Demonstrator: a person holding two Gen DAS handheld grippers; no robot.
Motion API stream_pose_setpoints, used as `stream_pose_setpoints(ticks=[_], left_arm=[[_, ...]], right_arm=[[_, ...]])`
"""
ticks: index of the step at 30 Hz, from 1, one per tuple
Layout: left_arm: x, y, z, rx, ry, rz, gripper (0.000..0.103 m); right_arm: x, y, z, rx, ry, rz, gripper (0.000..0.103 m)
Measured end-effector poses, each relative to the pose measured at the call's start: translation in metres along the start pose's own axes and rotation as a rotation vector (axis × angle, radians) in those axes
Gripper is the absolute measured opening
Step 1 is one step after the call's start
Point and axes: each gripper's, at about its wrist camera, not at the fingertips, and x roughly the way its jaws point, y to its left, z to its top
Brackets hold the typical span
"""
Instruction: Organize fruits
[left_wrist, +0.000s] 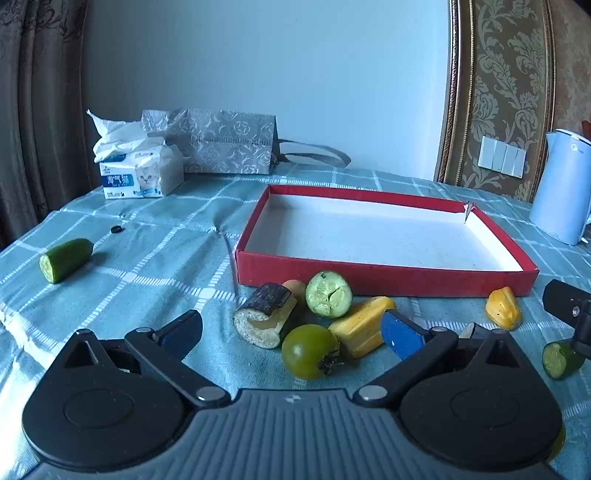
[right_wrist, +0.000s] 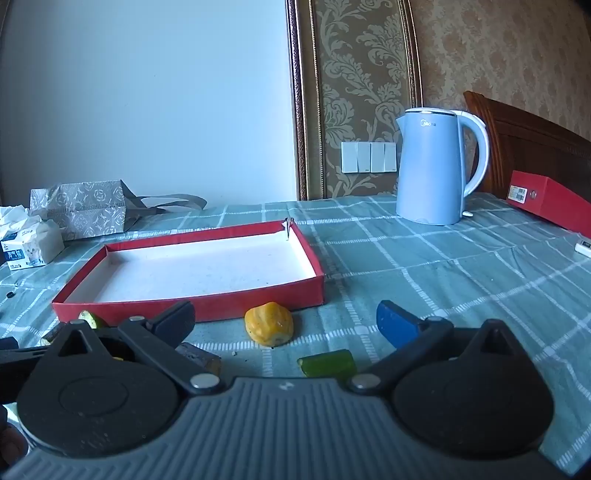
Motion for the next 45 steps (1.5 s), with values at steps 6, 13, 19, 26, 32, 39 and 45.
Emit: stream_pose_setpoints(ticks=[6, 13, 19, 26, 32, 39, 45], left_arm=[[0.008, -0.002, -0.013, -0.019, 0.036, 0.016, 0.103], [0.014, 0.008, -0.007, -0.017, 0.066, -0.008, 0.103], [0.009, 0.009, -0.005, -0.022, 0.046, -0.026, 0.103], [0.01, 0.008, -0.004, -0.028, 0.057, -0.061, 0.103], [0.014, 0.011, -0.005, -0.06, 0.086, -0.066, 0.103], [0.016, 0.009, -0.005, -0.059, 0.105, -0.072, 0.103], [0.017, 0.008, -0.006, -0.055, 0.118, -0.061, 0.103]], right_arm=[[0.0, -0.002, 0.0, 0.002, -0.004, 0.001, 0.103], [-0.004, 0.001, 0.001, 0.009, -0.001, -0.001, 0.103], [-0.006, -0.007, 0.001, 0.018, -0.015, 0.0, 0.103], [-0.005, -0.011, 0.0, 0.038, -0.022, 0.0, 0.103], [-0.008, -0.013, 0.0, 0.046, -0.04, 0.001, 0.103], [-0.008, -0.016, 0.0, 0.061, -0.046, 0.008, 0.103], [-0.009, -0.017, -0.001, 0.07, -0.049, 0.016, 0.103]])
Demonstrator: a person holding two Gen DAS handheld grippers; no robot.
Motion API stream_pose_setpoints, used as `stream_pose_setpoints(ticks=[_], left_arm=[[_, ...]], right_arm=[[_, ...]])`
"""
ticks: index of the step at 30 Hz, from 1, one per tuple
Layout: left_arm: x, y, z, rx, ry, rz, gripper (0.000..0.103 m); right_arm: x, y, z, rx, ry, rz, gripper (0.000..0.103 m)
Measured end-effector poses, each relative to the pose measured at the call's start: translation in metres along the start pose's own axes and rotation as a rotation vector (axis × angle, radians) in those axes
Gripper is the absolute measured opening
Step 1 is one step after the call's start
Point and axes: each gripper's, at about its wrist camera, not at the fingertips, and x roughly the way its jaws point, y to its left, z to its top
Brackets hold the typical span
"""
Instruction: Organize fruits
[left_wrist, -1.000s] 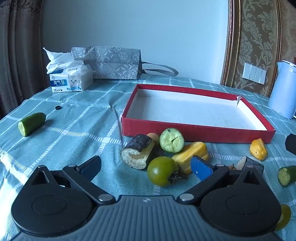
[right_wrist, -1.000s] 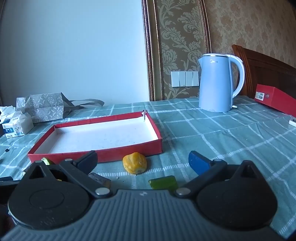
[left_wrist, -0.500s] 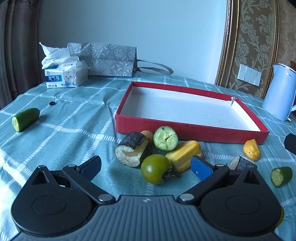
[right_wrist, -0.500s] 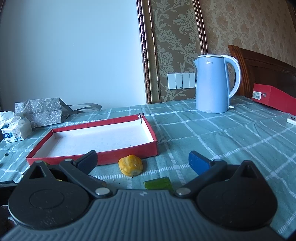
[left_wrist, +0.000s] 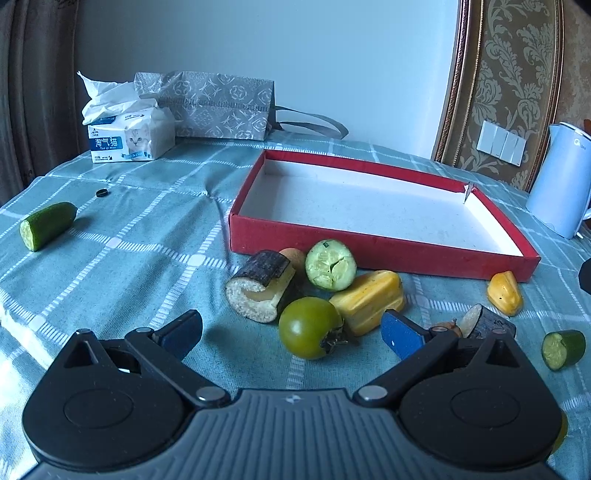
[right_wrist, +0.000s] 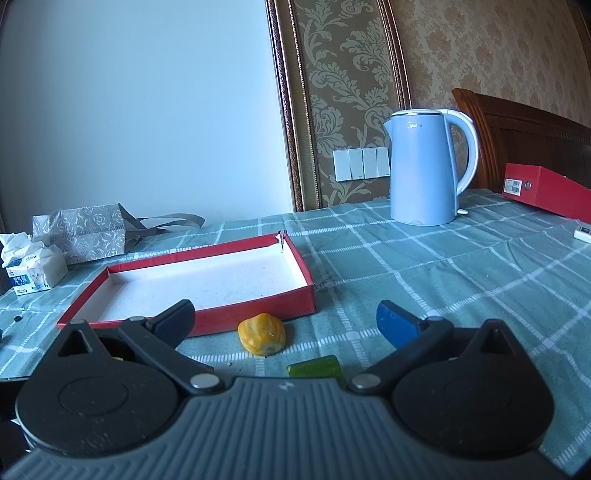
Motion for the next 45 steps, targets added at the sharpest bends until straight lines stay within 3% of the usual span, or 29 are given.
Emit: stream_pose_setpoints(ticks=[10, 14, 19, 27, 35, 45], left_arm=[[-0.008, 0.003, 0.004, -0.038, -0.09, 0.033, 0.103], [-0.005, 0.004, 0.005, -0.033, -0.077, 0.056, 0.103], [-0.008, -0.007, 0.001, 0.076, -0.089, 0.066, 0.103], [-0.005, -0.003, 0.0, 0.055, -0.065, 0.039, 0.103], [-0.004, 0.008, 0.0, 0.01, -0.049, 0.041, 0.103], [0.0, 0.008, 0.0, 0.005, -0.02, 0.019, 0.103]], right_arm=[[-0.001, -0.002, 0.001, 0.016, -0.011, 0.012, 0.103], [-0.002, -0.002, 0.001, 0.01, -0.013, 0.014, 0.103], [-0.003, -0.004, 0.002, 0.005, -0.018, 0.018, 0.103], [-0.005, -0.009, 0.004, -0.011, -0.001, 0.028, 0.103], [-0.026, -0.034, -0.003, -0.073, 0.099, 0.199, 0.103], [-0.036, -0.02, -0.025, -0.234, 0.139, 0.264, 0.103]])
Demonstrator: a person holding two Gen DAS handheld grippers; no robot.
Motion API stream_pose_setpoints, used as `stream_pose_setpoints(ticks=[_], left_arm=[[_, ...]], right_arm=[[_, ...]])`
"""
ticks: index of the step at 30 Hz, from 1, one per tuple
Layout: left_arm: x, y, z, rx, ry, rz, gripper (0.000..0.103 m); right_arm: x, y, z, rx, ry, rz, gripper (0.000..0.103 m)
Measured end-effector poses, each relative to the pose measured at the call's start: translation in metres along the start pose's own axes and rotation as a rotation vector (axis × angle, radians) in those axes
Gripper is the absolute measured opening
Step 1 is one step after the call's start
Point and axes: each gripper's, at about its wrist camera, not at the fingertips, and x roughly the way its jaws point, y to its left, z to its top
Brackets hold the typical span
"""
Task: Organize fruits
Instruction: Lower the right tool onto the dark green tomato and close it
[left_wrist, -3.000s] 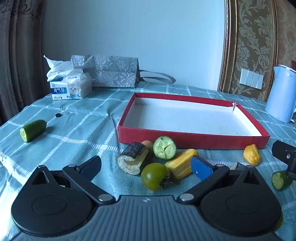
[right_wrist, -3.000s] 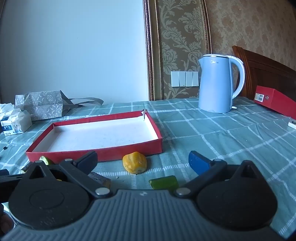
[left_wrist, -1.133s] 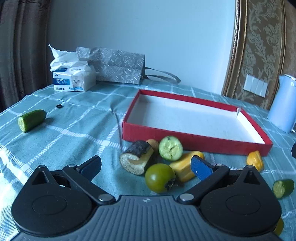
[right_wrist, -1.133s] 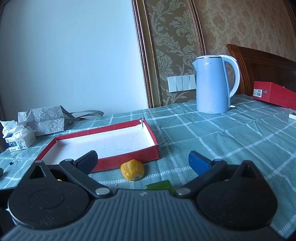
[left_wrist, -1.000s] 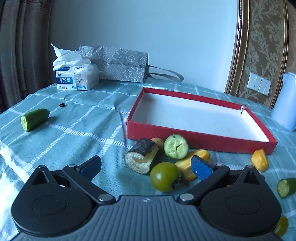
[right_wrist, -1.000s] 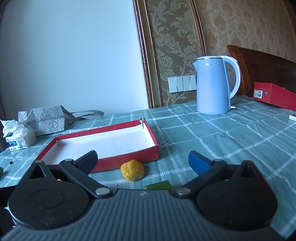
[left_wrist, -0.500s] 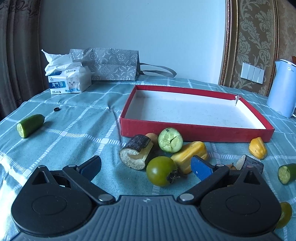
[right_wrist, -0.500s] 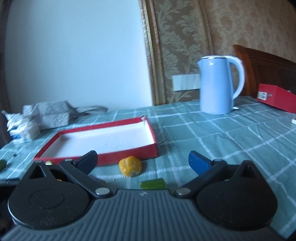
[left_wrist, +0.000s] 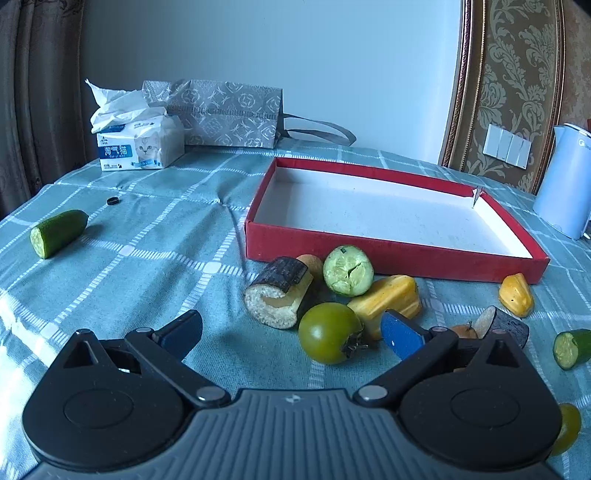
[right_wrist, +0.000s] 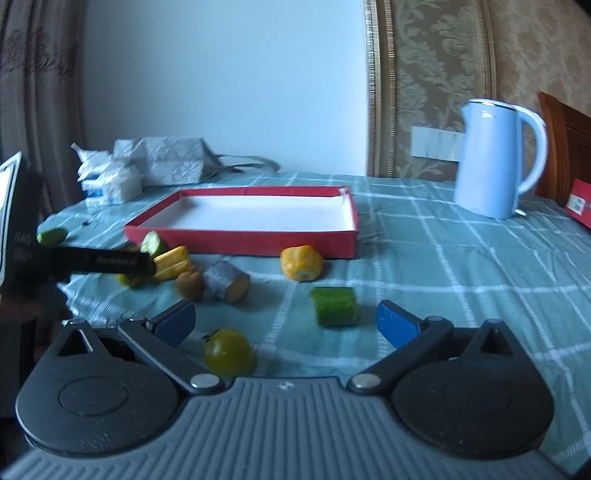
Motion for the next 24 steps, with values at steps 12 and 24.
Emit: stream_pose_setpoints(ticks=[12, 24], left_arm=[[0.0, 0.0, 0.0, 0.003, 0.007, 0.011, 0.103], [0.001, -0.002, 0.001, 0.009, 0.009, 0.012, 0.103]], right_arm=[[0.019, 0.024, -0.006, -0.049, 0.081, 0.061, 0.09], [0.021, 0.023, -0.006, -0.047, 0.088, 0.057, 0.076]])
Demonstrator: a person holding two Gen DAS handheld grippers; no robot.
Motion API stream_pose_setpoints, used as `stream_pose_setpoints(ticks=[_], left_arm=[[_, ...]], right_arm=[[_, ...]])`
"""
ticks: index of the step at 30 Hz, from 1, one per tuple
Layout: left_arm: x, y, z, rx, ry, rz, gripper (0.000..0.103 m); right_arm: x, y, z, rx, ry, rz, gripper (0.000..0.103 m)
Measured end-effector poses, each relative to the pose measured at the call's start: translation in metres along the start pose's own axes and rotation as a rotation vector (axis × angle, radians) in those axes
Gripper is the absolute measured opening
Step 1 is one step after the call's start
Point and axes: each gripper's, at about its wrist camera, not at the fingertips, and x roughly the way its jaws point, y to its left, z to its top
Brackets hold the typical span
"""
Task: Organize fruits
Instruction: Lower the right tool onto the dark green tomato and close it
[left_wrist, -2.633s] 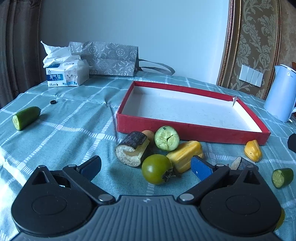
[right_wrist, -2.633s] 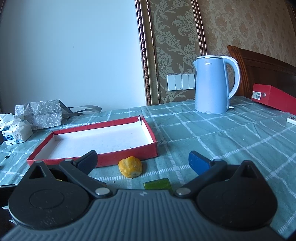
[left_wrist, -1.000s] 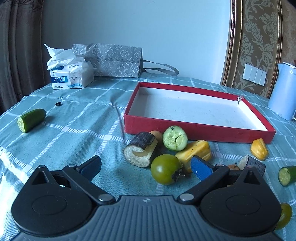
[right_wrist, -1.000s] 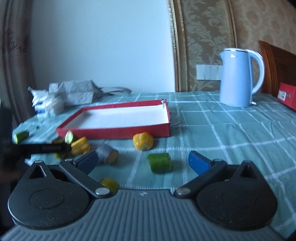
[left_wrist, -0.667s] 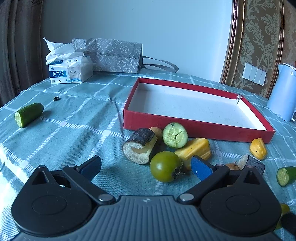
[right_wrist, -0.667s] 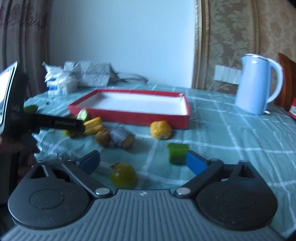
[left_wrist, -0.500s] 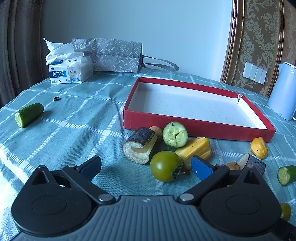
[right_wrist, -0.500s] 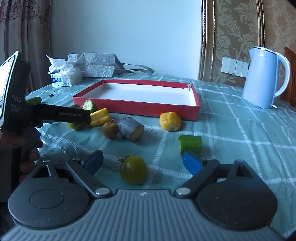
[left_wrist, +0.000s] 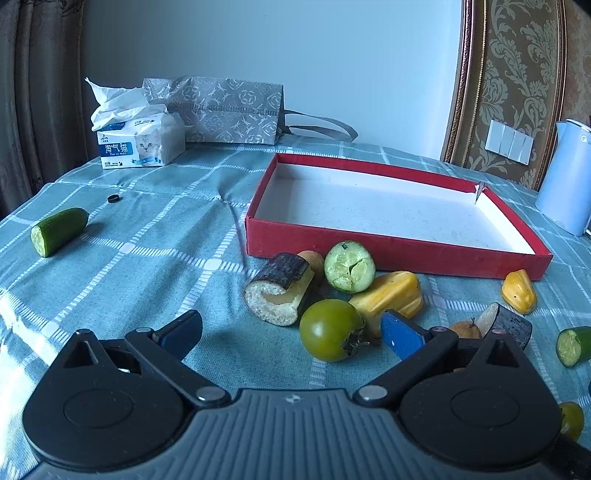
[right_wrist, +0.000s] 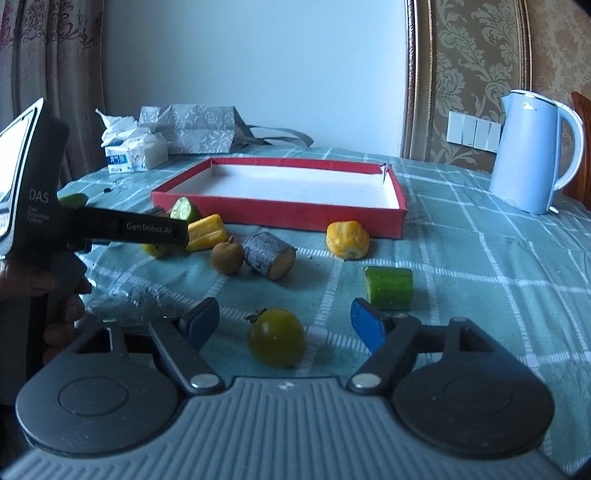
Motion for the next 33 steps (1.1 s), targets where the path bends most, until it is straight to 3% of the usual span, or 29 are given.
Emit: stream_pose_setpoints(ticks=[1, 5, 17, 23, 27, 33], left_arm=[[0.0, 0.0, 0.0, 0.0, 0.0, 0.0, 0.103], [0.0, 0.0, 0.0, 0.002, 0.002, -0.003, 0.103], [-0.002, 0.002, -0.002, -0.005, -0.016, -0.024, 0.103], [-0.028, -0.013, -0.004, 0.098, -0.151, -0.125, 0.103], [-0.03, -0.018, -0.004, 0.175, -0.117, -0.135, 0.103], [-0.031, 0.009, -0.013, 0.218, -0.107, -0.12, 0.103]], right_arm=[[0.001, 0.0, -0.001, -0.002, 0.006, 0.002, 0.075], [0.012, -0.003, -0.003, 0.023, 0.065, 0.024, 0.036], [0.013, -0.01, -0.003, 0.074, 0.05, 0.015, 0.032], [-0.001, -0.028, -0.004, 0.151, -0.018, 0.015, 0.032], [-0.004, -0.034, -0.005, 0.165, -0.03, 0.025, 0.032], [-0.005, -0.04, -0.006, 0.171, -0.052, 0.054, 0.032]])
